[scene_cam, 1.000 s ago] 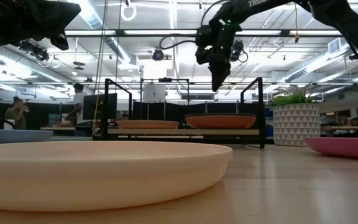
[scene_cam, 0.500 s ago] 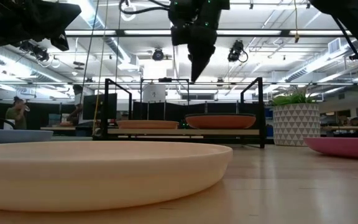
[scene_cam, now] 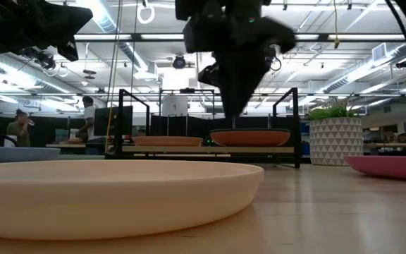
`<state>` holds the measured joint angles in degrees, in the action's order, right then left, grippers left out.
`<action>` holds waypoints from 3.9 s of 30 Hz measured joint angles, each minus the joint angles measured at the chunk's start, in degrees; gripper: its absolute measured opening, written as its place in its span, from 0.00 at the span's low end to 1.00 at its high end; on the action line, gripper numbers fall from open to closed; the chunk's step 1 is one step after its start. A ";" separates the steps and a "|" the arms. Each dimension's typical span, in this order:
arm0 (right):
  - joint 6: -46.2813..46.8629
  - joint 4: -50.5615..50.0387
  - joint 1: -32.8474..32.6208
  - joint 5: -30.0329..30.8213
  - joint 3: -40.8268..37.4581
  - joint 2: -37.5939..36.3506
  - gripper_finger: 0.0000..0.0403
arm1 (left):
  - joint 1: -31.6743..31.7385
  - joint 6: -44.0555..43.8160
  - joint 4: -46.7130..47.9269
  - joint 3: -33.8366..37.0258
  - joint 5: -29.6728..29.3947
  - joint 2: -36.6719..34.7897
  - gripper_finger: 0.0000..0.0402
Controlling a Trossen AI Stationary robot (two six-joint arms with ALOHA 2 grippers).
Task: Place and stack plates onto a shelf
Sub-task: Stack the pink plate on top of the dark blue plate on the shelf
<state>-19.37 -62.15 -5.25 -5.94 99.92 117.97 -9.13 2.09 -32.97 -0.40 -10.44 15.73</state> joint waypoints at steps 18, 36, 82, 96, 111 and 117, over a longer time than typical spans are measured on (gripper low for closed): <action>30.65 -13.38 -11.11 4.49 -3.19 -0.07 0.22 | 0.00 0.10 0.20 0.00 0.00 0.00 0.04; 45.68 -19.06 -8.78 -0.10 -16.09 -0.02 0.40 | 0.02 8.45 -0.26 0.02 -0.02 0.00 0.04; 23.69 -17.86 -13.05 12.66 -5.03 -0.04 0.04 | 0.00 15.06 -0.96 0.01 0.00 0.01 0.04; 5.71 -19.66 -11.73 28.83 4.50 -0.02 0.04 | 0.00 8.17 -0.94 0.00 0.00 0.01 0.04; 11.71 -22.78 1.73 31.96 4.11 -0.07 0.04 | 0.00 5.88 -0.89 0.00 0.00 0.00 0.04; 11.42 -22.64 7.55 31.36 2.04 -0.29 0.04 | 0.01 5.90 -0.82 0.01 0.00 0.00 0.04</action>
<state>-7.95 -84.79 2.30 25.41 101.95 117.68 -9.12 7.99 -33.79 -0.39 -10.44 15.73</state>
